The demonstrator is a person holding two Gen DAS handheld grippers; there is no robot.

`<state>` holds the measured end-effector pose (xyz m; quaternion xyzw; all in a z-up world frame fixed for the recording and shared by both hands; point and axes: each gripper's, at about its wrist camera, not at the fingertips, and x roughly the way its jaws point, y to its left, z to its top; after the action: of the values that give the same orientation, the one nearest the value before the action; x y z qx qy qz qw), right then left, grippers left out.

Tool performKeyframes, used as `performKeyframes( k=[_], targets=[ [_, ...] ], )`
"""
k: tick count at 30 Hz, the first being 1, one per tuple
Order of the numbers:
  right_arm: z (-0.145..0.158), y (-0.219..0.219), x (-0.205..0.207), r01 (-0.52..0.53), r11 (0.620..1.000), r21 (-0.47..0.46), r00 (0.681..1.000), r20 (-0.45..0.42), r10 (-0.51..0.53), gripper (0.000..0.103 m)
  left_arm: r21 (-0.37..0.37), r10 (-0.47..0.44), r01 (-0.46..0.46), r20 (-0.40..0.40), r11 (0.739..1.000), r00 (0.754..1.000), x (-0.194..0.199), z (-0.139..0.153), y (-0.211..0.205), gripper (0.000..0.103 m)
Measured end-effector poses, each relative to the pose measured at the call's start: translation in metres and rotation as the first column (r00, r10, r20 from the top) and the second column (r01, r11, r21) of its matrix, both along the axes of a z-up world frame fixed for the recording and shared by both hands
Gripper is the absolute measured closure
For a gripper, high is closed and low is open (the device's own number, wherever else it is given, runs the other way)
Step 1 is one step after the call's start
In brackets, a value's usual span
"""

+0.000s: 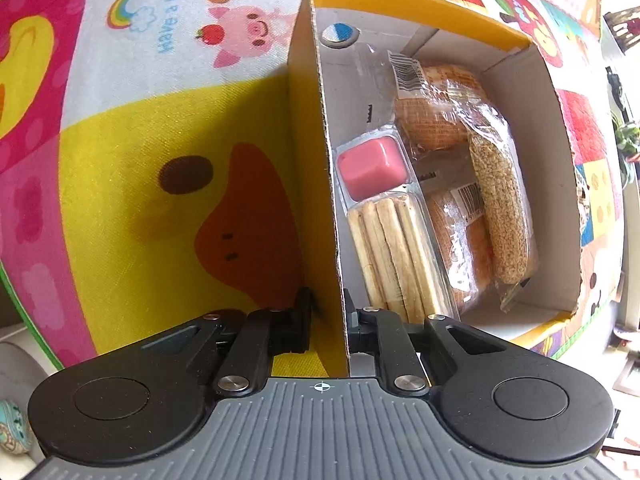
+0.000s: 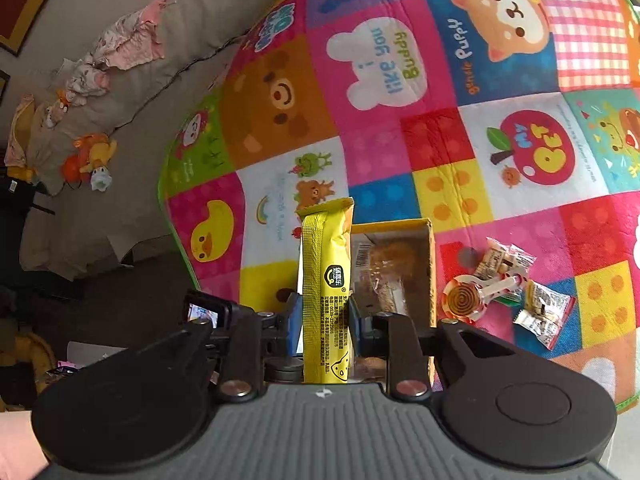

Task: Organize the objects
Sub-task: 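Carry the yellow bar over the box and release it inside, then move the right tool back over the remaining snacks beside the box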

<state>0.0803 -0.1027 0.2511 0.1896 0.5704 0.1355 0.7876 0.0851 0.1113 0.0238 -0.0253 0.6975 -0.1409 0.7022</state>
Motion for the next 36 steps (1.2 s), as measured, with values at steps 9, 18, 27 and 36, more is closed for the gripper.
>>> performKeyframes(
  k=[9, 18, 27, 36],
  targets=[
    [-0.016, 0.003, -0.003, -0.102, 0.99, -0.101, 0.995, -0.018, 0.101, 0.064, 0.021, 0.056, -0.056, 0.006, 0.998, 0.998, -0.007, 0.002, 0.0, 0.089],
    [-0.108, -0.042, -0.001, -0.126, 0.982, -0.142, 0.97, -0.225, 0.092, 0.054, 0.064, 0.119, -0.119, 0.004, 0.991, 0.993, -0.003, 0.0, -0.005, 0.091],
    [-0.165, -0.087, 0.002, -0.328, 0.871, -0.365, 0.936, -0.248, 0.249, 0.054, 0.074, 0.316, -0.311, -0.063, 0.947, 0.947, 0.019, 0.0, -0.013, 0.09],
    [-0.193, -0.129, 0.004, -0.499, 0.776, -0.387, 0.866, -0.243, 0.436, 0.048, 0.108, 0.281, -0.277, -0.029, 0.955, 0.959, 0.044, 0.01, -0.043, 0.092]
  ],
)
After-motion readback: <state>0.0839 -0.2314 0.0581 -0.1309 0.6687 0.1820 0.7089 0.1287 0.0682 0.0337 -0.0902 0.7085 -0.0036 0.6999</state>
